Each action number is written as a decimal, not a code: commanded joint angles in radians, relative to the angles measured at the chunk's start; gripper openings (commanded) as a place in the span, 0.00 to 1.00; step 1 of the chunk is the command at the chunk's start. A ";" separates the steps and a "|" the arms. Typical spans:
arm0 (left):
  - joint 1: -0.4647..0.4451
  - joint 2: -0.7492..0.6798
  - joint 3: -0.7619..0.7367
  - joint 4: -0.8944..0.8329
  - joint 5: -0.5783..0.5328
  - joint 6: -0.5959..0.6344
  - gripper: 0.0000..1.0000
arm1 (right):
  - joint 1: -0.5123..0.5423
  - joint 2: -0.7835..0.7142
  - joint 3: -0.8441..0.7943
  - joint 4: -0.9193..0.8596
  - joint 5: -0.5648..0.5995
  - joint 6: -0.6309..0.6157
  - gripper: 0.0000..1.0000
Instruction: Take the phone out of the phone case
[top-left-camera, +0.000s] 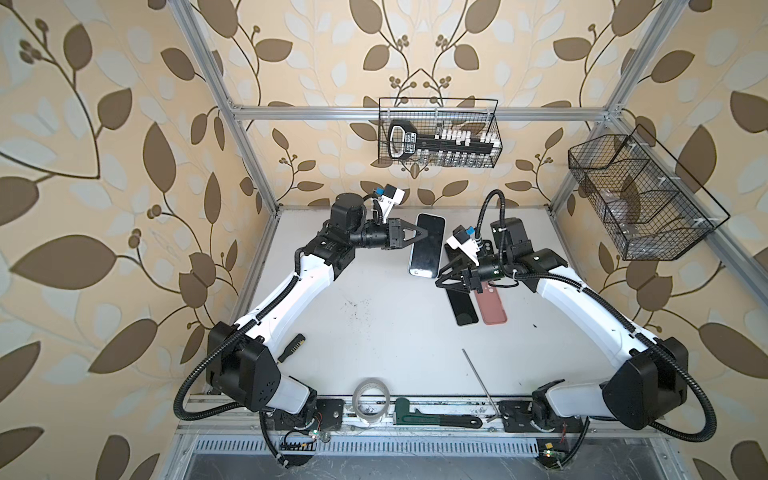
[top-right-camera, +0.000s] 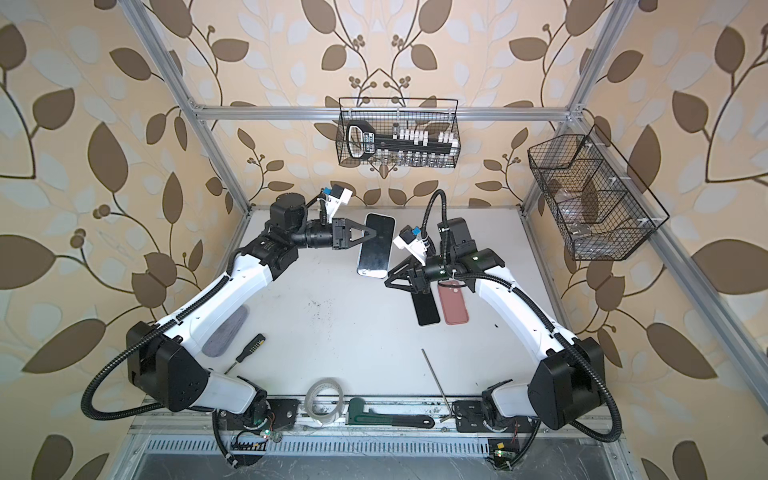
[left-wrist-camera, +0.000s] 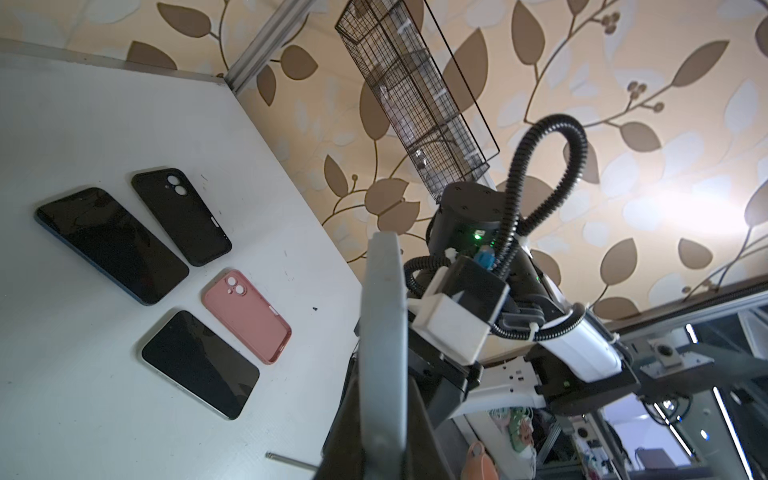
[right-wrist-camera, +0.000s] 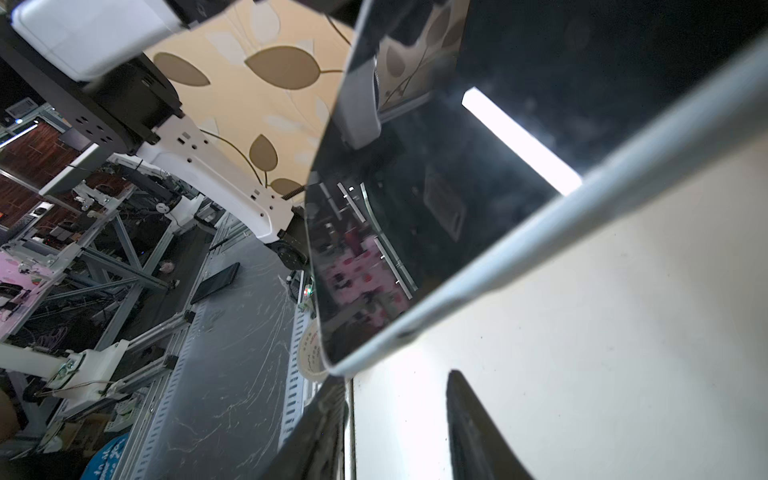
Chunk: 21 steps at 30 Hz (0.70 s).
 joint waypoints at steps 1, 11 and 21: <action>0.000 -0.021 0.058 -0.059 0.095 0.182 0.00 | 0.021 0.009 0.039 -0.097 0.026 -0.124 0.37; 0.000 -0.027 0.038 -0.048 0.056 0.240 0.00 | 0.091 0.015 0.084 -0.078 0.087 -0.132 0.33; 0.000 -0.053 -0.006 0.044 0.046 0.163 0.00 | 0.142 0.048 0.108 -0.062 0.104 -0.124 0.27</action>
